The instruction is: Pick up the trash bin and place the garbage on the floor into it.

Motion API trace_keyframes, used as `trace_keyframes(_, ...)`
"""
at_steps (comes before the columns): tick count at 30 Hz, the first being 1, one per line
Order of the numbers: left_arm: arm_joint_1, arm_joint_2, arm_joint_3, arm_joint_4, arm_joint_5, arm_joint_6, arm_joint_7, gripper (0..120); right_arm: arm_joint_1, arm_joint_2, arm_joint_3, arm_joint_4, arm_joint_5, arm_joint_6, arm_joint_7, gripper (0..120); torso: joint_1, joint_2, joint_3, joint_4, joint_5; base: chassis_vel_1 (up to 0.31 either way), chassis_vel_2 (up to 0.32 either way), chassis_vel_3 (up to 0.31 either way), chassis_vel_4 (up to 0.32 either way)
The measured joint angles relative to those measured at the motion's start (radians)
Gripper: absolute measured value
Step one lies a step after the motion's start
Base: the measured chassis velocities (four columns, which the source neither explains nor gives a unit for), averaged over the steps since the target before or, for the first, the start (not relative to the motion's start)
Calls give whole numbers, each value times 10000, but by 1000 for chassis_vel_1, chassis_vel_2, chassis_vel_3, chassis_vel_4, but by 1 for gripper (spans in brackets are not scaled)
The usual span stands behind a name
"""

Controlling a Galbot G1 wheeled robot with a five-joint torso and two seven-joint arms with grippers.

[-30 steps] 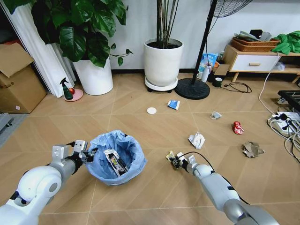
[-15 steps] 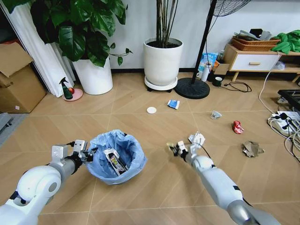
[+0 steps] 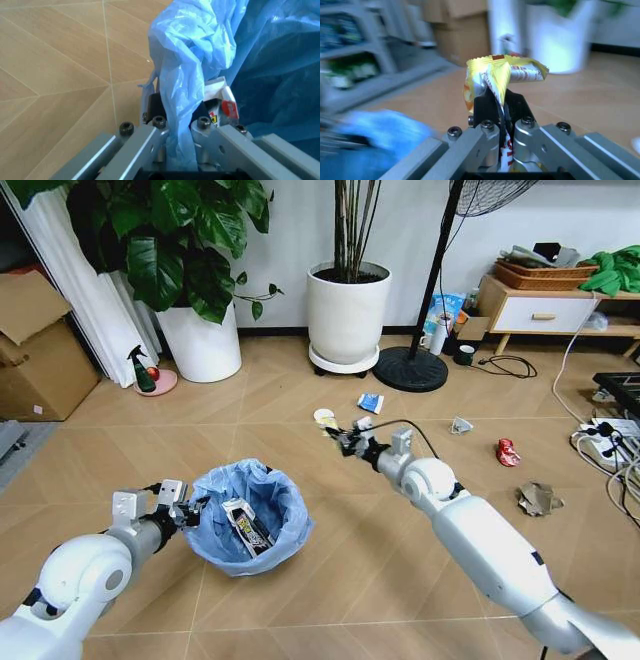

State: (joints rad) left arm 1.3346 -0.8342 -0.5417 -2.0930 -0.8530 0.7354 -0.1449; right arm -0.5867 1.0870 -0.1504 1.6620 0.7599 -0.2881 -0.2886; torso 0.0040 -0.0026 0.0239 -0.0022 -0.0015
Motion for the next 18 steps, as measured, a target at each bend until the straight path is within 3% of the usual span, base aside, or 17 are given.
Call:
trace_keyframes(8, -90, -14, 56, 28, 4, 0, -12, 0, 822, 380, -2079, 1430, 1132, -341, 395, 0, 0, 0, 0, 3, 3, 0, 0, 0, 0)
trace_keyframes(16, -82, -14, -29, 52, -6, 0, -3, 0, 670, 120, -2869, 1534, 912, -398, 469, 0, 0, 0, 1, 0, 4, 0, 0, 0, 0)
trace_keyframes(18, -85, -15, -46, 54, -10, 0, 6, 0, 514, 12, -2889, 1586, 828, -508, 574, 5, 0, 2, 0, -3, 5, 0, 0, 0, 0)
